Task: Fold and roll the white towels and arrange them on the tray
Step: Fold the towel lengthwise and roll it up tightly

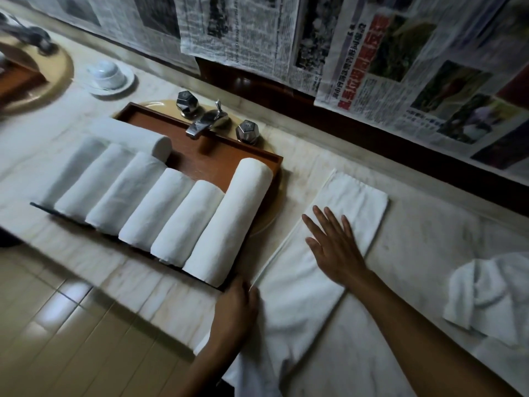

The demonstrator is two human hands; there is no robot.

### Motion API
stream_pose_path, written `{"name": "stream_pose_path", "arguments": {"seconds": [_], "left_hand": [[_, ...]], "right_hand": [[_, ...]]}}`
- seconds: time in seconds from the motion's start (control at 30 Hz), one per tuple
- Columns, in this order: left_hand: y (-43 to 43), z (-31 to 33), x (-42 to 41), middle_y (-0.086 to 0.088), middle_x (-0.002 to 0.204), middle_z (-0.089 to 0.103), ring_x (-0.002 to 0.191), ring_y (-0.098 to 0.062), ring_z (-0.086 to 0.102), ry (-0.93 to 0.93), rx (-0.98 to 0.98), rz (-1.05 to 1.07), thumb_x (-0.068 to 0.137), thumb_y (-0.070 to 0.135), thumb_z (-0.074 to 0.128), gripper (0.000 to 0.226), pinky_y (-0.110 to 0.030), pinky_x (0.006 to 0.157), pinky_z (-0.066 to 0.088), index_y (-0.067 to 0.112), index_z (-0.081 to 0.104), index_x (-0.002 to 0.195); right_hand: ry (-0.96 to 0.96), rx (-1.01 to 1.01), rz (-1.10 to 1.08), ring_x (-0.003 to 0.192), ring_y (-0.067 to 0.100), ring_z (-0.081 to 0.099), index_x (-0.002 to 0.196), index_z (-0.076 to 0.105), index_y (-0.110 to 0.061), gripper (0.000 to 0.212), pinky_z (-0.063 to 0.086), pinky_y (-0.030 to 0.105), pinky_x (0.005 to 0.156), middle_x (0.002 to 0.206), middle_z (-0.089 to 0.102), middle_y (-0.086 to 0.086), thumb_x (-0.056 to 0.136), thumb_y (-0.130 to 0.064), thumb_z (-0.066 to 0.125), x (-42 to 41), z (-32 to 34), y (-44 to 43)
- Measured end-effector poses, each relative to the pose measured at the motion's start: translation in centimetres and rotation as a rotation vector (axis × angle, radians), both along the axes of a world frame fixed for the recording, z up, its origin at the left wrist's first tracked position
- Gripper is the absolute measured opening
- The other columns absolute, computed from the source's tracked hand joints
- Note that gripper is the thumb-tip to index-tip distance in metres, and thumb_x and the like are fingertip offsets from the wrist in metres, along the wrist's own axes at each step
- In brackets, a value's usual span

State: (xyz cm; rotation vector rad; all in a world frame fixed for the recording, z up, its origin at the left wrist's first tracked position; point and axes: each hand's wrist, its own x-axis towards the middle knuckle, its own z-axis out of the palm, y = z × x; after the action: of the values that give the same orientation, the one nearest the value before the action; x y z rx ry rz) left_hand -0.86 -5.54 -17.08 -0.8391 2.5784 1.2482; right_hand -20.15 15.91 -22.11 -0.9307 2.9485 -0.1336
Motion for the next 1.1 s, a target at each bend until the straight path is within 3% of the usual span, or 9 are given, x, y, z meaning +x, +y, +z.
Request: {"name": "stream_pose_path", "arguments": {"seconds": [0.2, 0.37, 0.57, 0.73, 0.8, 0.87, 0.93, 1.03, 1.1], "left_hand": [[-0.1, -1.0, -0.8, 0.001, 0.076, 0.052, 0.072, -0.025, 0.052, -0.025, -0.086, 0.014, 0.099, 0.026, 0.059, 0.024, -0.033, 0.062, 0.028, 0.017, 0.046, 0.081], [0.1, -0.9, -0.9, -0.004, 0.076, 0.051, 0.075, -0.030, 0.055, -0.004, -0.130, -0.024, 0.095, 0.019, 0.060, 0.020, -0.034, 0.062, 0.027, 0.013, 0.047, 0.081], [-0.3, 0.7, 0.0, -0.003, 0.084, 0.056, 0.070, -0.019, 0.048, -0.143, -0.084, -0.110, 0.087, 0.024, 0.066, 0.019, -0.033, 0.056, 0.031, 0.016, 0.049, 0.086], [-1.6, 1.2, 5.1, -0.001, 0.084, 0.062, 0.074, -0.020, 0.055, -0.316, -0.220, -0.174, 0.087, 0.024, 0.059, 0.007, -0.031, 0.054, 0.035, 0.018, 0.057, 0.084], [-1.8, 1.9, 7.1, 0.003, 0.079, 0.066, 0.074, -0.016, 0.060, -0.220, -0.061, -0.032, 0.091, 0.017, 0.062, 0.012, -0.025, 0.056, 0.041, 0.022, 0.065, 0.080], [-1.7, 2.4, 8.2, -0.001, 0.081, 0.072, 0.077, -0.018, 0.066, -0.044, 0.432, 0.206, 0.094, 0.005, 0.064, 0.019, -0.027, 0.068, 0.050, 0.018, 0.074, 0.084], [-1.5, 2.9, 9.1, -0.010, 0.092, 0.074, 0.084, -0.022, 0.066, -0.006, 0.778, 0.297, 0.095, 0.001, 0.063, 0.015, -0.034, 0.074, 0.052, 0.009, 0.075, 0.099], [-1.2, 2.1, 10.0, -0.015, 0.093, 0.075, 0.084, -0.027, 0.068, -0.078, 0.717, 0.230, 0.087, 0.009, 0.061, 0.018, -0.036, 0.076, 0.053, 0.012, 0.076, 0.096], [-1.0, 1.6, 10.0, -0.013, 0.087, 0.073, 0.082, -0.028, 0.065, -0.082, 0.686, 0.318, 0.083, 0.013, 0.061, 0.015, -0.036, 0.074, 0.049, 0.013, 0.074, 0.090]], "right_hand": [[0.003, -0.025, -0.025, 0.159, 0.024, 0.009, 0.162, 0.023, -0.036, 0.057, 0.014, 0.057, 0.125, 0.172, 0.013, 0.000, 0.107, -0.048, 0.030, 0.1, 0.1, -0.5], [0.033, -0.286, 0.050, 0.155, 0.027, 0.023, 0.153, 0.046, -0.028, 0.052, 0.020, 0.056, 0.123, 0.167, 0.030, 0.008, 0.102, -0.036, 0.048, 7.2, 0.3, -3.1], [-0.008, -0.142, 0.129, 0.158, 0.018, 0.012, 0.161, 0.027, -0.039, 0.058, 0.016, 0.054, 0.125, 0.172, 0.013, -0.005, 0.104, -0.049, 0.039, 11.0, -1.0, -2.2], [0.023, -0.113, 0.144, 0.158, 0.020, 0.014, 0.160, 0.029, -0.038, 0.058, 0.016, 0.056, 0.124, 0.172, 0.015, -0.004, 0.104, -0.049, 0.037, 10.4, -1.4, -1.6], [0.029, -0.125, 0.155, 0.157, 0.021, 0.017, 0.160, 0.031, -0.037, 0.057, 0.017, 0.056, 0.124, 0.171, 0.018, -0.003, 0.104, -0.049, 0.037, 10.7, -1.3, -1.5], [0.042, -0.135, 0.164, 0.157, 0.021, 0.020, 0.159, 0.032, -0.037, 0.056, 0.017, 0.055, 0.124, 0.170, 0.021, -0.003, 0.104, -0.048, 0.037, 10.8, -1.2, -1.6], [0.037, -0.149, 0.166, 0.156, 0.021, 0.021, 0.159, 0.033, -0.038, 0.056, 0.017, 0.055, 0.124, 0.170, 0.022, -0.003, 0.104, -0.048, 0.037, 11.0, -1.3, -1.6], [0.041, -0.155, 0.166, 0.156, 0.021, 0.023, 0.158, 0.036, -0.038, 0.054, 0.019, 0.055, 0.124, 0.170, 0.023, -0.003, 0.105, -0.050, 0.037, 10.8, -1.5, -1.5], [0.048, -0.158, 0.178, 0.156, 0.022, 0.023, 0.157, 0.037, -0.037, 0.054, 0.019, 0.056, 0.123, 0.170, 0.024, -0.003, 0.105, -0.051, 0.037, 10.8, -1.6, -1.5]]}}
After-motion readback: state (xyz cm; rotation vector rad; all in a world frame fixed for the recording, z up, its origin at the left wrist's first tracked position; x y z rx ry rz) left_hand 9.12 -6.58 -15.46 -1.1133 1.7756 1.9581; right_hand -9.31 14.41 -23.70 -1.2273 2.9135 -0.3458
